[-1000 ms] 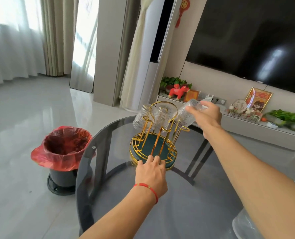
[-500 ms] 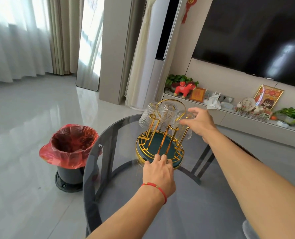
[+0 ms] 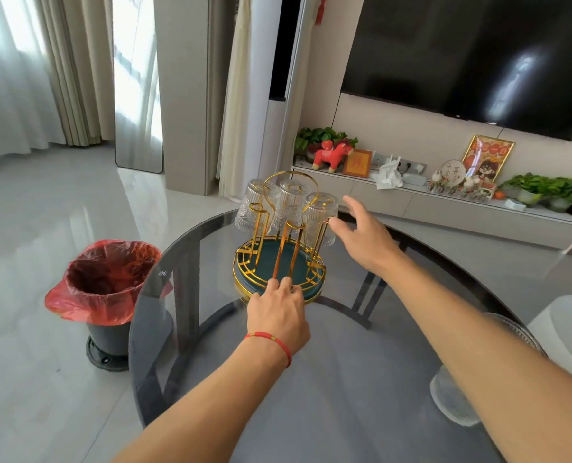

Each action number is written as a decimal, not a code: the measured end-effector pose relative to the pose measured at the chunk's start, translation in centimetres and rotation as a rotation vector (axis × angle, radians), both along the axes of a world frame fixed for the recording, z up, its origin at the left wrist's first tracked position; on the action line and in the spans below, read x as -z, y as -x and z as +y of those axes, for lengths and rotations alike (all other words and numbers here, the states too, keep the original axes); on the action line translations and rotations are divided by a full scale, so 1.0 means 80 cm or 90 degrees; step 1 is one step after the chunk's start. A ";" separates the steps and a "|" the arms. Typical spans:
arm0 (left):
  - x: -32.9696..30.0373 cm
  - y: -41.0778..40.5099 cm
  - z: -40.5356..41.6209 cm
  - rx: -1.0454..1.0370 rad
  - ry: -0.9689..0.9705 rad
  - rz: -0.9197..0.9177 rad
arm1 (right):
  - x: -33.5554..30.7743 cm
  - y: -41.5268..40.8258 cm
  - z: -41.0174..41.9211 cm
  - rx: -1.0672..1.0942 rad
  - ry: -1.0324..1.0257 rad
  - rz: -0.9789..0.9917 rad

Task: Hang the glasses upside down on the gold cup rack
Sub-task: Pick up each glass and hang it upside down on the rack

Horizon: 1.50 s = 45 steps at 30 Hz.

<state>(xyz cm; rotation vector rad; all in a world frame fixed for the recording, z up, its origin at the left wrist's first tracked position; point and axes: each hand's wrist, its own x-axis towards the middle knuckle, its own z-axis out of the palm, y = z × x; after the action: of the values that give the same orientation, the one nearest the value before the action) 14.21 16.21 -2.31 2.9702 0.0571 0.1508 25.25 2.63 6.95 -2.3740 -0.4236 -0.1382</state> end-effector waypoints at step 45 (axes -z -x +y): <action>-0.040 0.051 -0.089 -0.071 0.916 0.102 | 0.080 0.195 -0.161 0.041 -0.196 0.099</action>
<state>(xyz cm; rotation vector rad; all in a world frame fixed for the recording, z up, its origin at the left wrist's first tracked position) 10.14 9.10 0.89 1.5342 0.2313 -0.0956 9.65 -10.28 0.55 -2.0776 -0.2317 -0.0432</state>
